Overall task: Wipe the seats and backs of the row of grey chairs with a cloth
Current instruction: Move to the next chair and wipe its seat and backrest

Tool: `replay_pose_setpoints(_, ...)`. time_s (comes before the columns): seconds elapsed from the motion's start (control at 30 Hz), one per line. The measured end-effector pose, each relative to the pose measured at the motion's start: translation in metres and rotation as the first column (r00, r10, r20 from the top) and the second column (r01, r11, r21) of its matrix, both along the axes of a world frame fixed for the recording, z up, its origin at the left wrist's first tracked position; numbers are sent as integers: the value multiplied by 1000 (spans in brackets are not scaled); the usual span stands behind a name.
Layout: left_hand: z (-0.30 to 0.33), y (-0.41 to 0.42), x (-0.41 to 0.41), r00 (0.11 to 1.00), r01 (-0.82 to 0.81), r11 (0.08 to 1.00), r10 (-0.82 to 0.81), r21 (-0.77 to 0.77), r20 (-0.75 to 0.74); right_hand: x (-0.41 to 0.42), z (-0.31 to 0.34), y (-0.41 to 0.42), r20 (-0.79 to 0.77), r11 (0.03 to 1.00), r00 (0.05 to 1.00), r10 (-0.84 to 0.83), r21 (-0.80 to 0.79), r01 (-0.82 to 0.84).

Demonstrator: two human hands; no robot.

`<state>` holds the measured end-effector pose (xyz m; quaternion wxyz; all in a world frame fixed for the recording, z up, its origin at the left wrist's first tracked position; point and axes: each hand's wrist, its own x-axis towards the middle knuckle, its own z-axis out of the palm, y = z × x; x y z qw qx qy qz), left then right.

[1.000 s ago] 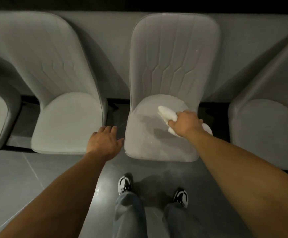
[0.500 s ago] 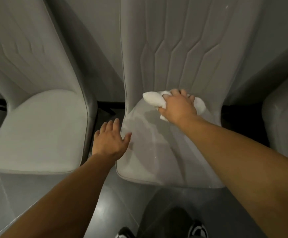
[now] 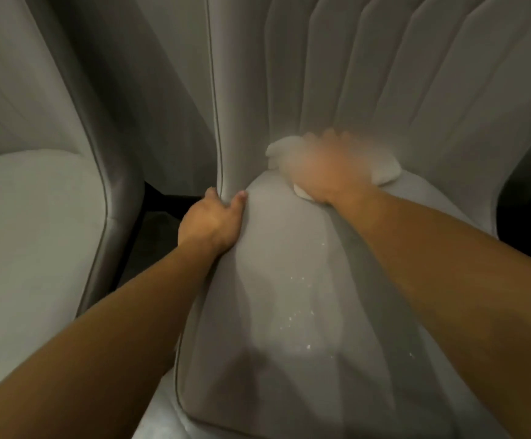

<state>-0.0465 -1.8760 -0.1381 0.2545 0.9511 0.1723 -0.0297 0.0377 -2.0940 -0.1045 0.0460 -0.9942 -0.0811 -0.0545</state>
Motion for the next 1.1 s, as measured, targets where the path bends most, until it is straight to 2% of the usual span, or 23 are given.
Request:
replay_pose_setpoints(0.07,-4,0,14,998,-51,998,50,30,41,7,-8,6,60,1000,998,-12,-12,12)
replay_pose_setpoints(0.17,-9,-7,6,976,-108,988,84,112,199,6,-17,4,171,1000,985,-4,-9,6)
replay_pose_setpoints(0.27,-7,-12,3,968,-121,979,79,164,240,9,-16,2,193,1000,981,3,4,-4)
replay_pose_setpoints(0.5,-7,-13,0,955,-143,972,86,187,284,-11,-10,-3,12,999,999,30,37,-31)
replay_pose_setpoints(0.67,-8,-10,2,959,-127,975,74,180,275,-88,10,-8,-169,989,975,146,48,-140)
replay_pose_setpoints(0.77,-9,-8,1,962,-102,984,59,149,268,-163,18,-10,-158,969,956,247,47,-243)
replay_pose_setpoints(0.87,-6,-9,1,965,-85,983,41,161,257,-232,20,-16,-116,924,919,377,117,-365)
replay_pose_setpoints(0.97,-5,-10,-1,969,-81,984,41,156,244,-270,11,-22,-99,885,881,462,121,-451)
replay_pose_setpoints(1.03,-5,-11,-1,965,-82,984,38,160,258,-262,9,-19,-142,901,889,434,89,-426)
replay_pose_setpoints(1.1,-5,-11,-1,964,-85,983,39,164,263,-222,9,-9,-237,948,917,319,94,-305)
